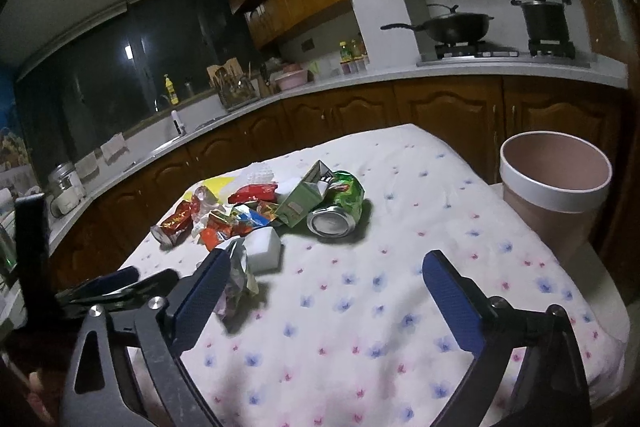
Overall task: Collect trash
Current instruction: 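Grasp the crumpled white tissue with the left tool while the right tool grasps the white sponge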
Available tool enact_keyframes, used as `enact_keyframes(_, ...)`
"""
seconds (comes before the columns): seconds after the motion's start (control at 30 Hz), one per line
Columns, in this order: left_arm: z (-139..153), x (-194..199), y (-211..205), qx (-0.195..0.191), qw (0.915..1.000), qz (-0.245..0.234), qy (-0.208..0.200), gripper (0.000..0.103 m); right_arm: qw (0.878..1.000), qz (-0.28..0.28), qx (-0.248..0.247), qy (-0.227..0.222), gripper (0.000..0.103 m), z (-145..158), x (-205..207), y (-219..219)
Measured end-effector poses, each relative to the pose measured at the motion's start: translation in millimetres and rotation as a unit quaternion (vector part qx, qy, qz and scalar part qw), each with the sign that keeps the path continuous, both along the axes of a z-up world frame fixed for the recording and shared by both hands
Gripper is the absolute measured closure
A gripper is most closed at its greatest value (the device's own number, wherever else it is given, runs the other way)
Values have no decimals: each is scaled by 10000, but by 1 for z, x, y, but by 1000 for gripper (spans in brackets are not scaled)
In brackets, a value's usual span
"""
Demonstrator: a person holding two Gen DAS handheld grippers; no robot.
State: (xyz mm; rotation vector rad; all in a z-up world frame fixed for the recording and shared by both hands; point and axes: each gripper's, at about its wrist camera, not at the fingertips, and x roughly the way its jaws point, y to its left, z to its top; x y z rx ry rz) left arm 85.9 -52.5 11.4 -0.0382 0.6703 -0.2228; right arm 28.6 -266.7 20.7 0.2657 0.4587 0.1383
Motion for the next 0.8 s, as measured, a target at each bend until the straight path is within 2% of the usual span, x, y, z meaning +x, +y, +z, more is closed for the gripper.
enact_keyframes(0.07, -4, 12, -5, 55, 9999, -27, 95, 2, 9999, 52, 64, 65, 10, 2, 8, -1)
enact_keyframes(0.17, -11, 28, -7, 16, 9995, -90, 292, 16, 9998, 123, 106, 123, 13, 3, 18, 1)
enact_keyframes(0.2, -15, 33, -7, -26, 9990, -167, 417, 32, 9997, 145, 104, 141, 14, 4, 22, 2)
enact_keyframes(0.23, -17, 37, -6, -74, 9983, -250, 513, 55, 9996, 179, 110, 166, 15, 4, 26, 3)
enact_keyframes(0.33, -18, 37, 1, -249, 9973, -437, 530, 74, 9989, 326, 168, 283, 21, 4, 39, 8)
enact_keyframes(0.43, -11, 28, 14, -298, 9974, -450, 479, 79, 9978, 502, 135, 423, 23, 1, 53, 17)
enact_keyframes(0.63, -4, 14, 72, -583, 9970, 12, 511, 80, 9917, 986, -21, 820, 23, -8, 84, 52)
enact_keyframes(0.8, -1, 12, 113, -774, 9949, 455, 468, 80, 9832, 1340, -515, 1123, 22, -18, 110, 99)
